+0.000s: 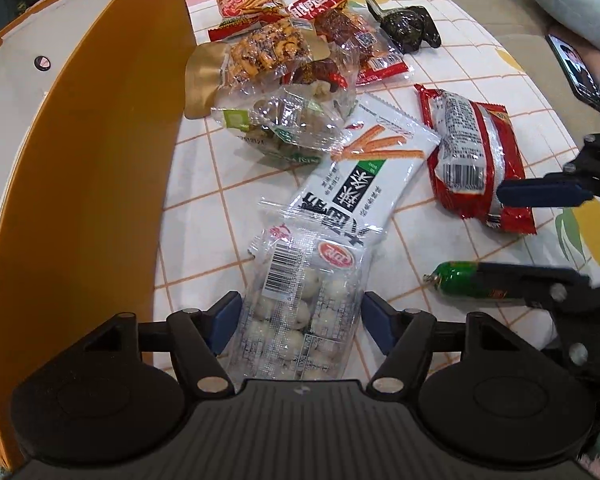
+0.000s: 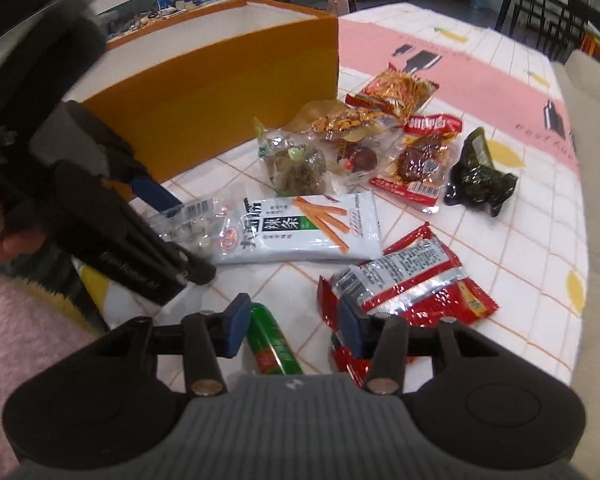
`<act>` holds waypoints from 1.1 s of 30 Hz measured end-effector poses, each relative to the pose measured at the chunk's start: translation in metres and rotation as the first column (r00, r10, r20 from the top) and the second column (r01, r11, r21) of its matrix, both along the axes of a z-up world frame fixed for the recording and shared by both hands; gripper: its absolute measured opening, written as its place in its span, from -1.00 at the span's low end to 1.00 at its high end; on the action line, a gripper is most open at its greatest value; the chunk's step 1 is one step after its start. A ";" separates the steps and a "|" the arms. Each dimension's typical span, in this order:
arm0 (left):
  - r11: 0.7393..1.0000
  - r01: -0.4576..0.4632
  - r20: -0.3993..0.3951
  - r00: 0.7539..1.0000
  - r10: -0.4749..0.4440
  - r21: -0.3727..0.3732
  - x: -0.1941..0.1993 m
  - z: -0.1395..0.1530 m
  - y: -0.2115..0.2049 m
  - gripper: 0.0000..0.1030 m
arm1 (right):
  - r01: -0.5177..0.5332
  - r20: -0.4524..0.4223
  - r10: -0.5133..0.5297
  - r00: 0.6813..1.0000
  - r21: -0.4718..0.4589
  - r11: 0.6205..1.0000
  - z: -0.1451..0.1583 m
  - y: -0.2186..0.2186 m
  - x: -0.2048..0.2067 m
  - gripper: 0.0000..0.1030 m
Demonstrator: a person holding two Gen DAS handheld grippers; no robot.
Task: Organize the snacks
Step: 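Grasp the clear candy bag with the left tool while the right tool grasps the green sausage, then carry both items over the box and open both tools to drop them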
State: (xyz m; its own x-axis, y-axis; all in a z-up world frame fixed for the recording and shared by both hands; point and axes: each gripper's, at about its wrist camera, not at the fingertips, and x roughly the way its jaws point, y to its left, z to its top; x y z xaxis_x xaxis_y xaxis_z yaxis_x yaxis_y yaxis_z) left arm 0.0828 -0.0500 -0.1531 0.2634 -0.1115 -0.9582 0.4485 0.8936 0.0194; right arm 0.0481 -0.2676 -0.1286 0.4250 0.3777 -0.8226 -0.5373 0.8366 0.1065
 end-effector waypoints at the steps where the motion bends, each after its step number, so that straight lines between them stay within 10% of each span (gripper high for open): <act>1: 1.000 0.002 -0.004 1.000 -0.002 -0.002 -0.001 0.000 0.000 0.55 | -0.010 0.001 0.010 1.000 0.006 1.000 0.002 0.001 -0.003 -0.09; 21: 0.999 -0.039 -0.009 0.999 0.039 -0.020 -0.008 0.005 0.007 0.22 | -0.036 -0.085 0.027 0.996 -0.103 0.994 -0.024 0.019 0.002 -0.63; 33: 0.984 -0.113 0.094 0.987 0.127 -0.139 -0.021 0.077 0.022 0.21 | 0.069 0.000 -0.069 0.998 0.035 0.997 0.015 0.012 0.002 -0.63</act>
State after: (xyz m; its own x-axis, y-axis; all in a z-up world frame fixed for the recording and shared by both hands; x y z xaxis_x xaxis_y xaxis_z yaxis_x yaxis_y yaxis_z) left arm 0.0623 -0.0284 -0.0762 0.3786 -0.1976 -0.9042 0.3399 0.9384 -0.0628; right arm 0.0504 -0.2556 -0.1140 0.4523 0.3757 -0.8089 -0.4785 0.8676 0.1353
